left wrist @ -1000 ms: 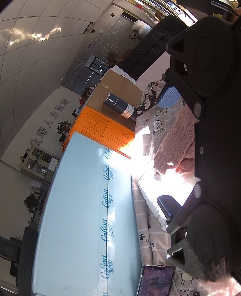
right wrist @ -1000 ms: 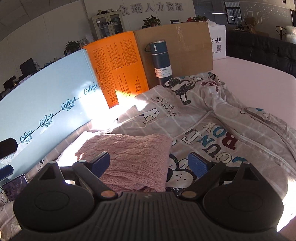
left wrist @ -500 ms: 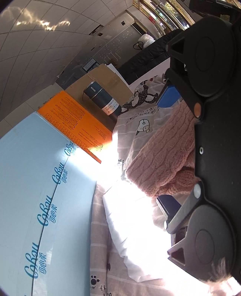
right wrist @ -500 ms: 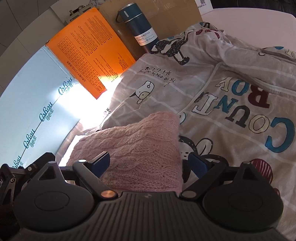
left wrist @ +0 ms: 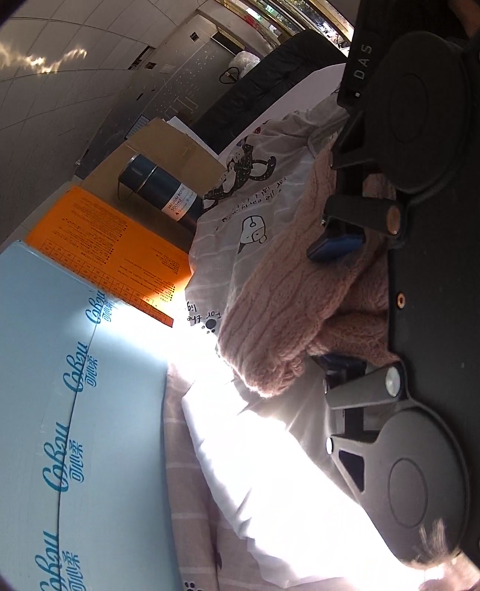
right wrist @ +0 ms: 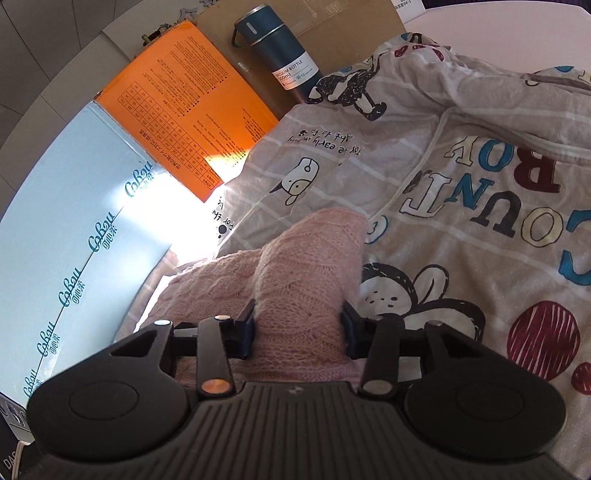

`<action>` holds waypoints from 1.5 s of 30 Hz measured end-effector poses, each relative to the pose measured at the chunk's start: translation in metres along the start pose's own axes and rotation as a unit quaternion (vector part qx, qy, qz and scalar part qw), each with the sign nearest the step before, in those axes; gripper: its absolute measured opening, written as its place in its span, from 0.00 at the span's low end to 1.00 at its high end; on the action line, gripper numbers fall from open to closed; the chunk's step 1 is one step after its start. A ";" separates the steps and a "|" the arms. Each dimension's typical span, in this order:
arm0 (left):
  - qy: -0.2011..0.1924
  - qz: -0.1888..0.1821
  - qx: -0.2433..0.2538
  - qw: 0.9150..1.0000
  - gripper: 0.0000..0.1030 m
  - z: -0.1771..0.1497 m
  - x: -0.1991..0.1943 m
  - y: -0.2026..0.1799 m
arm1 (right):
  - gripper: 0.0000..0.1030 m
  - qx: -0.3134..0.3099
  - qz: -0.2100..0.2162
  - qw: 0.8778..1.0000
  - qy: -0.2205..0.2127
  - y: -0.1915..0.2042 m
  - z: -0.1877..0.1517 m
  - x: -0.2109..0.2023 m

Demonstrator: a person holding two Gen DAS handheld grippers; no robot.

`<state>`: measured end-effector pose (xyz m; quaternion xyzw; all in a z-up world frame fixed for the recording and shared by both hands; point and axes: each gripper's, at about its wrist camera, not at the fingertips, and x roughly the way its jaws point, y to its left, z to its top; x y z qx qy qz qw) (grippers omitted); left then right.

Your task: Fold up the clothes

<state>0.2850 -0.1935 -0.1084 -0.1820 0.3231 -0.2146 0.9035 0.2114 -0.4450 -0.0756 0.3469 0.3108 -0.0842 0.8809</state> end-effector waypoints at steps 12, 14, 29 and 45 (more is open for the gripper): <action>-0.062 -0.070 0.009 0.996 0.30 0.007 -0.101 -0.018 | 0.34 -0.050 0.071 0.993 -0.076 0.040 -0.011 -0.097; -0.064 -0.069 0.009 0.996 0.30 0.002 -0.122 -0.016 | 0.34 -0.059 0.084 0.992 -0.070 0.044 -0.018 -0.108; -0.009 0.098 -0.003 0.995 0.30 -0.087 -0.307 0.057 | 0.34 -0.124 0.185 0.960 0.168 0.110 -0.168 -0.109; 0.011 0.188 0.101 0.977 0.97 -0.102 -0.333 0.065 | 0.75 -0.166 0.156 0.956 0.182 0.119 -0.185 -0.117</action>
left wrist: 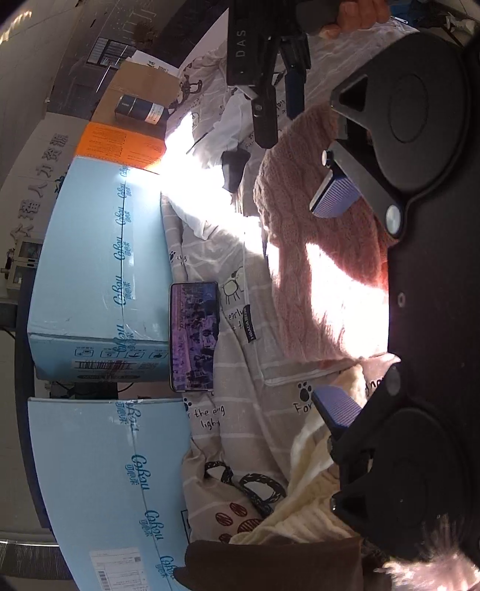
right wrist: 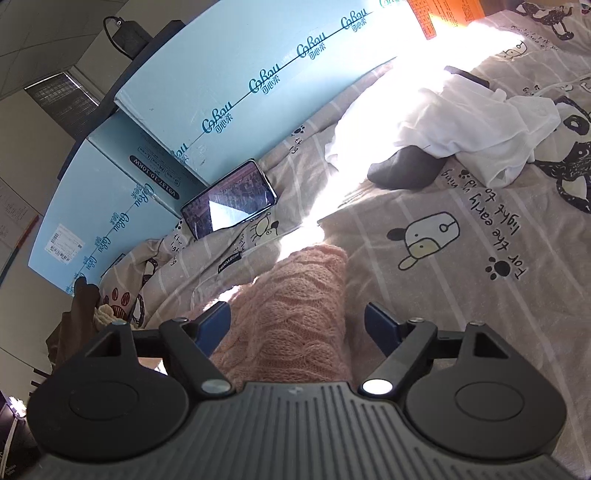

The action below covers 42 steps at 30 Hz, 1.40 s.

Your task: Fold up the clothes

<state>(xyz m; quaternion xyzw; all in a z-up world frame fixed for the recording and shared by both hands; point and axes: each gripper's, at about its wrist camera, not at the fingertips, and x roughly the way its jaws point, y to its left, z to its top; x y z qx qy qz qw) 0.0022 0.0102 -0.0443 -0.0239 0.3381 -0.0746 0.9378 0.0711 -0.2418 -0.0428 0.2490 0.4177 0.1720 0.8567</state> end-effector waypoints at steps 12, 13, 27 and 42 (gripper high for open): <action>0.092 -0.025 0.042 0.995 0.97 -0.025 0.001 0.018 | 0.77 -0.236 0.012 0.971 0.048 0.103 -0.025 0.026; 0.092 -0.025 0.044 0.994 0.97 -0.027 -0.002 0.020 | 0.77 -0.257 0.024 0.963 0.072 0.114 -0.031 0.037; 0.095 -0.062 -0.033 0.993 0.97 -0.028 0.007 0.049 | 0.16 -0.285 -0.006 0.951 0.118 0.104 -0.053 0.078; 0.119 -0.085 -0.041 0.988 0.31 -0.018 0.050 0.030 | 0.12 -0.166 -0.080 0.976 -0.119 0.048 0.011 -0.041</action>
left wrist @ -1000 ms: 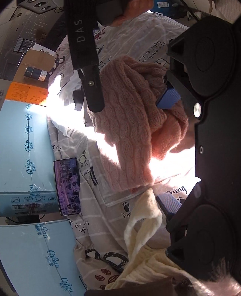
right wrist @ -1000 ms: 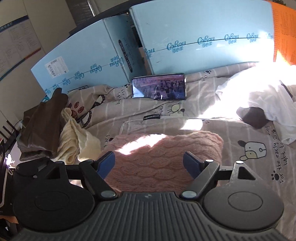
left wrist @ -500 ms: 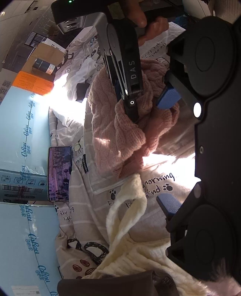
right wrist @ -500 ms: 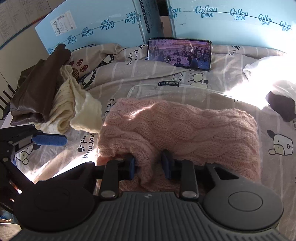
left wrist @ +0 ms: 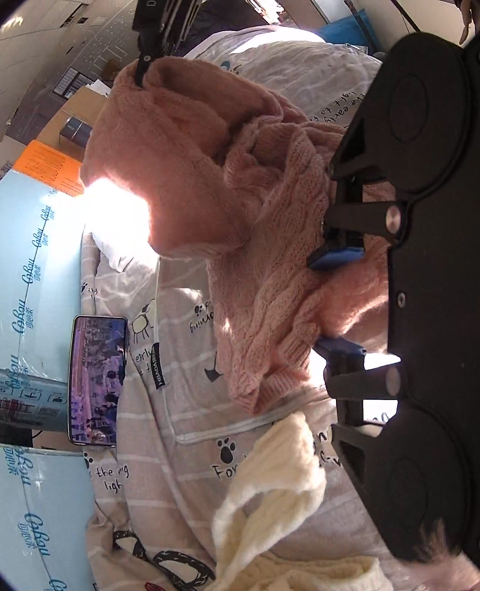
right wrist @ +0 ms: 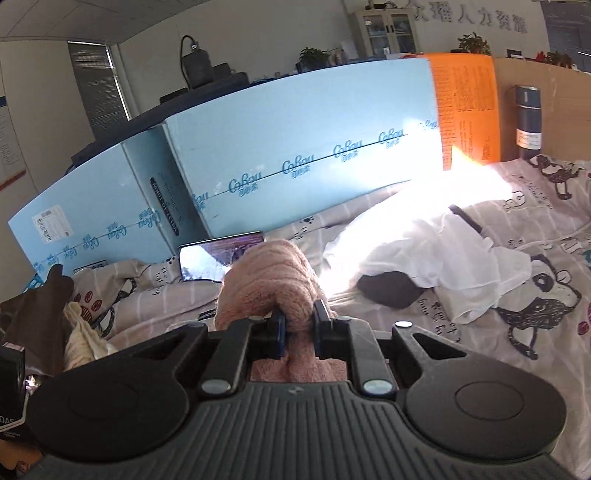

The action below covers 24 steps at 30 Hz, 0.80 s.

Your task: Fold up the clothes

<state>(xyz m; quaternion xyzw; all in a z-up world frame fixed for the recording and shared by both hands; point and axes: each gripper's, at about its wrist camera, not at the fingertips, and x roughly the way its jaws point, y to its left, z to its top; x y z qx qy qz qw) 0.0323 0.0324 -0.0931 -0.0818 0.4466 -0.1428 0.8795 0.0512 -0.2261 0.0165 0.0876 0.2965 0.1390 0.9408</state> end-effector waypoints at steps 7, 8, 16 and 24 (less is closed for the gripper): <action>0.009 0.004 0.010 1.000 0.25 -0.002 -0.001 0.000 | 0.12 0.066 -0.138 0.988 0.013 -0.086 -0.017 0.001; 0.011 0.007 0.010 1.000 0.25 -0.002 0.000 0.000 | 0.12 0.086 -0.157 0.984 0.026 -0.100 -0.024 0.005; 0.014 0.004 -0.002 1.000 0.27 -0.002 0.000 0.002 | 0.57 0.064 -0.249 0.965 0.061 -0.123 -0.048 0.007; 0.006 0.001 -0.026 1.000 0.54 0.004 -0.001 0.003 | 0.81 -0.240 -0.118 0.960 0.090 -0.047 -0.028 0.029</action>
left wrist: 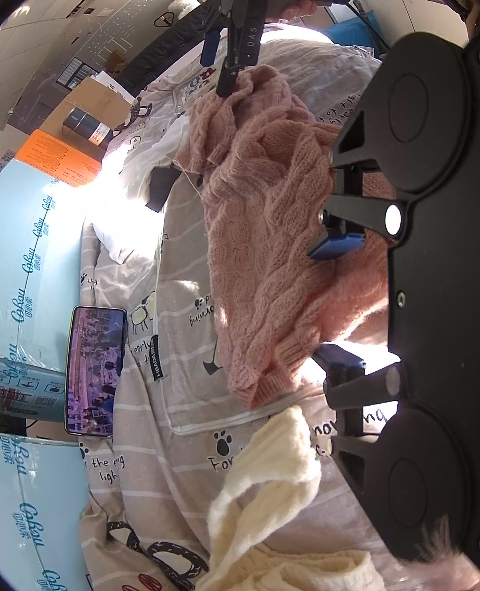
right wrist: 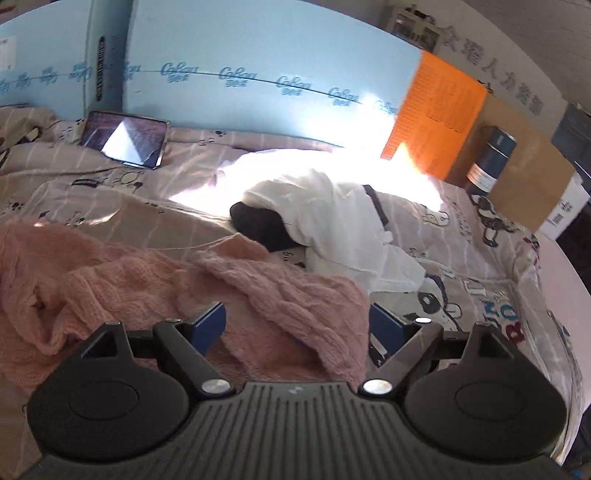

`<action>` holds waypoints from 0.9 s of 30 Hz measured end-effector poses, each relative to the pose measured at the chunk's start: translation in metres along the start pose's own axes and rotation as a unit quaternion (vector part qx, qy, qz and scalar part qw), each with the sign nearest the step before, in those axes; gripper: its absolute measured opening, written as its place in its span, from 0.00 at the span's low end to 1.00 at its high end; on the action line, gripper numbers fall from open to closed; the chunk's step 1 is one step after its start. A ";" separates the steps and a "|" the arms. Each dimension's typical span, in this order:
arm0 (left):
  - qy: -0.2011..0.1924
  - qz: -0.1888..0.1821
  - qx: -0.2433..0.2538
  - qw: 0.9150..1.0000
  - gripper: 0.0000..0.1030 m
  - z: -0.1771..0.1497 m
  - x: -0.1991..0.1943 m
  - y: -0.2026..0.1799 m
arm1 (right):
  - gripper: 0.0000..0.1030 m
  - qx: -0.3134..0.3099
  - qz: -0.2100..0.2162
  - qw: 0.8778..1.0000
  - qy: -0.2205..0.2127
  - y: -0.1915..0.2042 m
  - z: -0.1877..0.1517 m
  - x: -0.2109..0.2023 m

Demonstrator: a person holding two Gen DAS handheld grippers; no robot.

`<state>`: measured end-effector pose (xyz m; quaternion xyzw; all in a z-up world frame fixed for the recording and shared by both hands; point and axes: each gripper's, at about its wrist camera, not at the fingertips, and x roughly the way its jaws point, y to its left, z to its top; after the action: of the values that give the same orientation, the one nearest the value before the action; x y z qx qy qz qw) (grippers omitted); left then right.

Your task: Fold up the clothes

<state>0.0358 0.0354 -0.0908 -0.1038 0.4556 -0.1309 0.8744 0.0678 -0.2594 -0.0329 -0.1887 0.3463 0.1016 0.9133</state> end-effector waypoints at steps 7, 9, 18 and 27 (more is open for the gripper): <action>0.017 0.005 -0.008 1.000 0.63 0.003 0.014 -0.003 | 0.77 -0.132 0.036 0.989 0.048 0.029 0.014 0.049; 0.014 0.006 -0.007 1.000 0.60 0.003 0.016 -0.004 | 0.61 -0.093 0.039 0.993 0.060 0.020 0.013 0.062; -0.010 -0.033 0.029 0.999 0.15 0.002 0.002 -0.016 | 0.14 0.201 -0.076 0.977 -0.006 -0.063 -0.014 0.022; -0.018 -0.089 0.001 0.996 0.14 0.006 -0.058 -0.006 | 0.13 0.378 -0.120 0.917 -0.038 -0.139 -0.043 -0.044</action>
<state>0.0080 0.0491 -0.0406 -0.1454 0.4283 -0.2068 0.8676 0.0532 -0.4057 0.0049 0.1343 0.2987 -0.1406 0.9343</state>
